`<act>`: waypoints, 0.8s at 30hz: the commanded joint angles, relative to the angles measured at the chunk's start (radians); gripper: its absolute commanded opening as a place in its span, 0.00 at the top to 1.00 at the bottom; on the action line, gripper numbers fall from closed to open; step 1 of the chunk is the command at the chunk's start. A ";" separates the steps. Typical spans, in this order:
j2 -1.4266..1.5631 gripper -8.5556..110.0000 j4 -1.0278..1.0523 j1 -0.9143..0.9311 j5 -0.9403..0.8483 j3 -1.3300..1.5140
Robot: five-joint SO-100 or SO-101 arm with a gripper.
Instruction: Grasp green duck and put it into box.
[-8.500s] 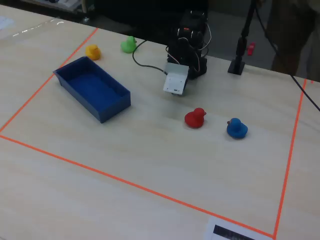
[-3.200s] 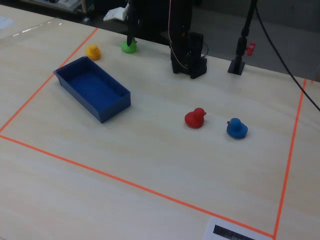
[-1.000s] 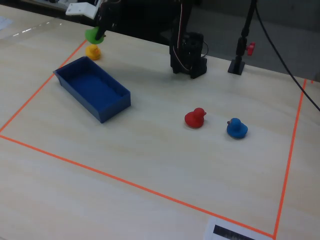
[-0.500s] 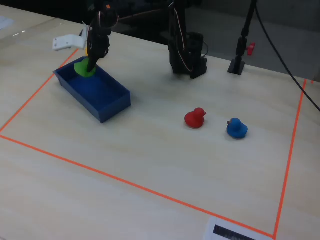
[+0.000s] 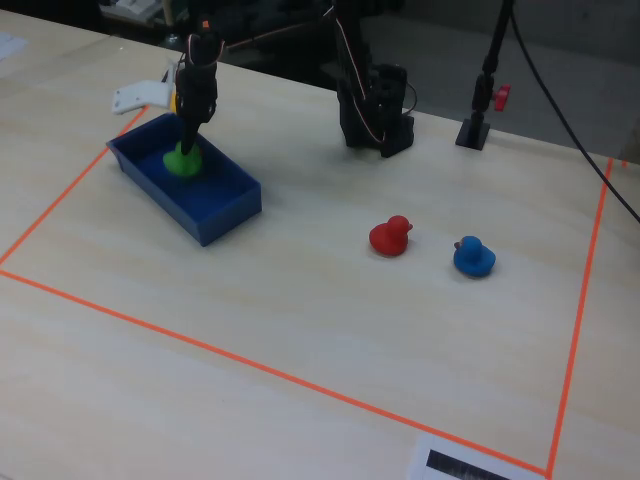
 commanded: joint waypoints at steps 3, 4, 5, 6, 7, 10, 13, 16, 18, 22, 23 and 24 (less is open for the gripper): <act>0.046 0.70 -0.029 0.028 -0.032 -0.049; 0.057 0.70 -0.029 0.029 -0.032 -0.049; 0.072 0.70 -0.029 0.029 -0.028 -0.049; 0.098 0.71 -0.031 0.025 -0.017 -0.048; 0.135 0.72 -0.031 0.015 -0.002 -0.043; 0.288 0.72 -0.055 -0.058 0.074 -0.020; 0.479 0.82 -0.130 -0.207 0.149 0.067; 0.680 0.93 -0.195 -0.408 0.140 0.206; 0.816 0.93 -0.242 -0.538 0.117 0.342; 1.127 0.93 -0.264 -0.775 0.000 0.684; 1.197 0.93 -0.242 -0.818 -0.009 0.755; 1.258 0.93 -0.206 -0.851 -0.028 0.815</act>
